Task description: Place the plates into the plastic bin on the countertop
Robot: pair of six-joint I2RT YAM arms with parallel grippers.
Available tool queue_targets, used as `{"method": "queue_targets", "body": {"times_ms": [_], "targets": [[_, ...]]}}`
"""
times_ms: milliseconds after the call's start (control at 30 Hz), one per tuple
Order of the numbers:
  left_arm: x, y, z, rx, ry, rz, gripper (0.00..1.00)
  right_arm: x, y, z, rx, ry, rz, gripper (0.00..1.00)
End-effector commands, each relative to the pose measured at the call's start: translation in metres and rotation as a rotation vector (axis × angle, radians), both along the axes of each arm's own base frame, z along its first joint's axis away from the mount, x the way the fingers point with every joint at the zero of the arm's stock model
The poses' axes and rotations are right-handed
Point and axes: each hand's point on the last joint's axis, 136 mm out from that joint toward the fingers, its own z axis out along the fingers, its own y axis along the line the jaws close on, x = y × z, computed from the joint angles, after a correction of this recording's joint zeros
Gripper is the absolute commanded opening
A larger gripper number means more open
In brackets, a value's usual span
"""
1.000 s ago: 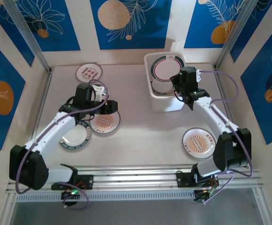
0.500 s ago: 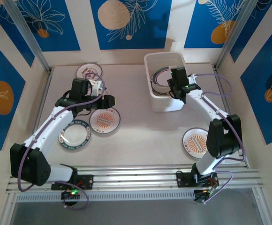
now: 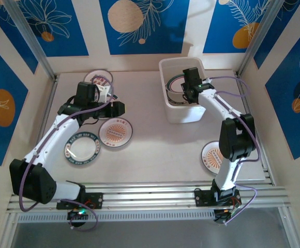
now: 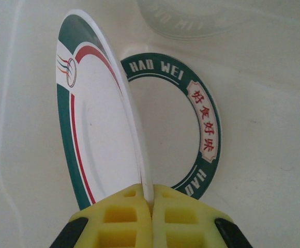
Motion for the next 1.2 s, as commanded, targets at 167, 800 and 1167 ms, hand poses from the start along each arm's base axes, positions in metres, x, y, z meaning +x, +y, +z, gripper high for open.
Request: {"method": "queue_targets", "body": {"times_ms": [167,800,1167], "targets": [[-0.002,0.01,-0.002,0.017,0.009,0.034,0.65,0.006,-0.002,-0.006,0.002,0.049,-0.084,0.0],[-0.013,0.014,-0.005,0.002,0.025,0.059,0.65,0.007,0.009,-0.012,0.01,0.071,-0.009,0.53],[-0.027,0.013,-0.002,-0.045,-0.008,0.055,0.65,-0.022,0.018,0.04,0.022,-0.017,0.084,0.8]]}}
